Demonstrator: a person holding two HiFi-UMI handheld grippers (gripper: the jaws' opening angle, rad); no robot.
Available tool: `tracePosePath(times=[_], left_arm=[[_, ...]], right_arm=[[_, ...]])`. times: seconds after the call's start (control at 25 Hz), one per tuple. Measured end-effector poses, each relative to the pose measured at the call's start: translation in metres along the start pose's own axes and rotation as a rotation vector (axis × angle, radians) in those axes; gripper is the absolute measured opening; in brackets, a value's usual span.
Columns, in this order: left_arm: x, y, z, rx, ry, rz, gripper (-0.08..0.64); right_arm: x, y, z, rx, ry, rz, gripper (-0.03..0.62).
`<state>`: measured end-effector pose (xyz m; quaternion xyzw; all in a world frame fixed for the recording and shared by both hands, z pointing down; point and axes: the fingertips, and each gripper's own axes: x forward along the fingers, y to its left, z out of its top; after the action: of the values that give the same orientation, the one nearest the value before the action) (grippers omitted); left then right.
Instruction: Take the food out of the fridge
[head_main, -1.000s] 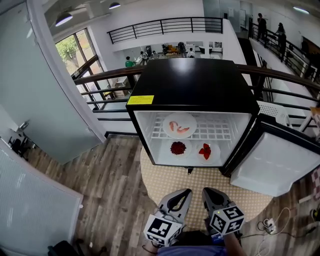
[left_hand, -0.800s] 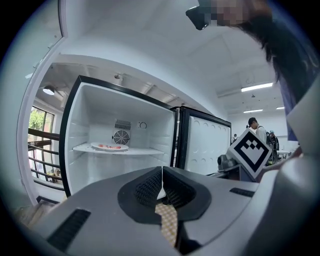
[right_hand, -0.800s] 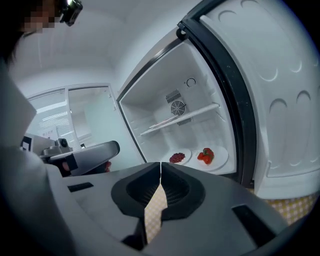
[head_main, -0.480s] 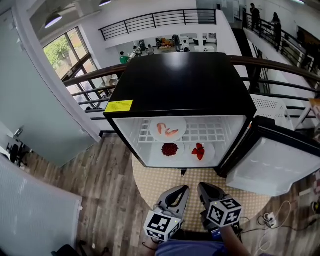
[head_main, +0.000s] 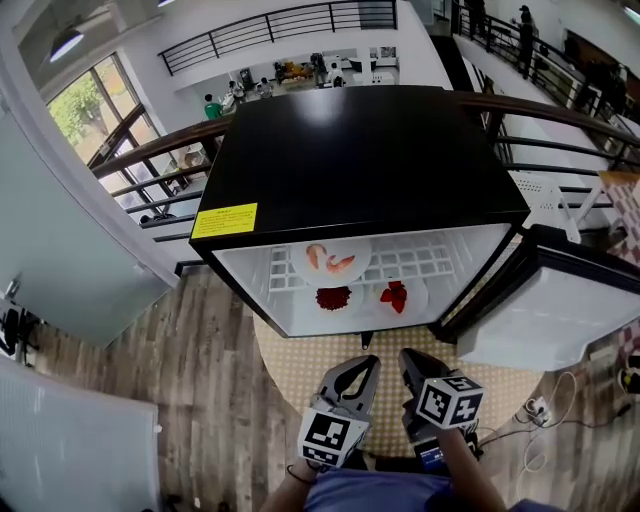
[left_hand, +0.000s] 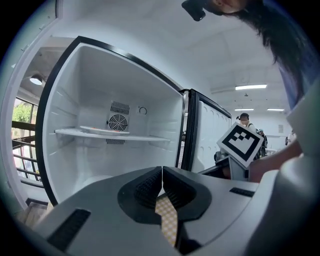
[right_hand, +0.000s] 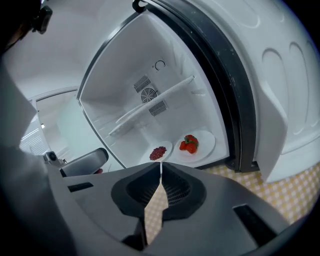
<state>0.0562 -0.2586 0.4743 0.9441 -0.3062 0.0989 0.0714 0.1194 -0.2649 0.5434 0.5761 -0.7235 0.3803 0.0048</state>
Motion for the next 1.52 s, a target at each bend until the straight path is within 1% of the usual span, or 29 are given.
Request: tracePosePath(times=[0.08,0.28,0.48,0.6,0.72,0.88,0.96,1.12,1.32,1.4,1.52], left_arm=[[0.004,0.005,-0.008,-0.004,0.013,-0.03,0.017],[0.02,0.016,-0.028,0.011,0.049,-0.101,0.017],[0.035,0.028,-0.043,-0.023,0.075,-0.15,0.017],[0.041,0.031,-0.042,-0.028,0.081,-0.177,0.017],[0.045,0.031,-0.041,-0.022,0.08,-0.201,0.017],[0.047,0.03,-0.04,-0.017,0.083,-0.223,0.017],[0.047,0.03,-0.04,-0.015,0.083,-0.229,0.017],[0.047,0.032,-0.042,-0.014,0.088,-0.228,0.017],[0.046,0.035,-0.044,-0.012,0.095,-0.217,0.017],[0.046,0.036,-0.044,-0.005,0.096,-0.216,0.017],[0.046,0.035,-0.043,0.01,0.097,-0.213,0.017]], right_arm=[[0.011,-0.007,-0.003,0.029,0.003,-0.026,0.018],[0.035,-0.03,-0.004,0.177,-0.025,-0.092,0.018],[0.058,-0.051,-0.009,0.286,-0.031,-0.133,0.028],[0.071,-0.06,-0.009,0.363,-0.045,-0.134,0.086],[0.082,-0.071,-0.009,0.469,-0.065,-0.147,0.125],[0.088,-0.093,-0.015,0.618,-0.103,-0.217,0.18],[0.089,-0.101,-0.018,0.671,-0.12,-0.243,0.201],[0.094,-0.108,-0.017,0.73,-0.145,-0.262,0.219],[0.105,-0.115,-0.019,0.831,-0.165,-0.274,0.222],[0.109,-0.117,-0.019,0.846,-0.167,-0.288,0.222],[0.111,-0.119,-0.017,0.832,-0.165,-0.304,0.222]])
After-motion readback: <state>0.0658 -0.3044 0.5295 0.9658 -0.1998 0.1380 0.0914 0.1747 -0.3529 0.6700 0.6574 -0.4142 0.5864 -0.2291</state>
